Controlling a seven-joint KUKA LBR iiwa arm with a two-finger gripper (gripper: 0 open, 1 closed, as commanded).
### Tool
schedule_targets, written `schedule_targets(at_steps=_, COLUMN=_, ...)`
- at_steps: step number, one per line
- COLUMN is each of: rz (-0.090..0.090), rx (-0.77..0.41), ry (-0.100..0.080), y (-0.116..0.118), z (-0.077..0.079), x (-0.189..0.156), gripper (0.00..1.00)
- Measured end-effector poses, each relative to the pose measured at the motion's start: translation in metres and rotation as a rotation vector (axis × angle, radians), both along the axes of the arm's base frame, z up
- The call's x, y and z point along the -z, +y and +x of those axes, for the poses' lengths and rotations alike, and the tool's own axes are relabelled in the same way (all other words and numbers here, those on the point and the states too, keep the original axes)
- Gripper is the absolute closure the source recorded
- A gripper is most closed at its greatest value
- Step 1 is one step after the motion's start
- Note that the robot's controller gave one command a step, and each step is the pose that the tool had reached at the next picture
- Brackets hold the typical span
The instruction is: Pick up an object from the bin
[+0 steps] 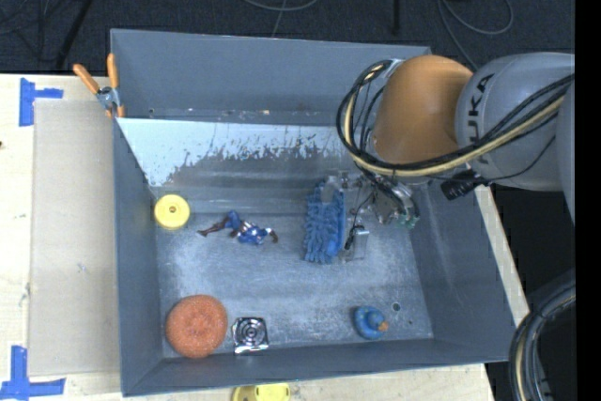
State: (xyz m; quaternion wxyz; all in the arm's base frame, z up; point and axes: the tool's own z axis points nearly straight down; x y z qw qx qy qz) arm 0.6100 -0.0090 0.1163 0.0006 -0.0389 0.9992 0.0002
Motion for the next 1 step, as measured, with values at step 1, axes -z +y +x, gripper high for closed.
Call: schedule_targets(at_steps=1, rz=0.001, rx=-0.015, ry=-0.002, y=-0.0078, z=0.0037, x=0.0338, gripper=0.0)
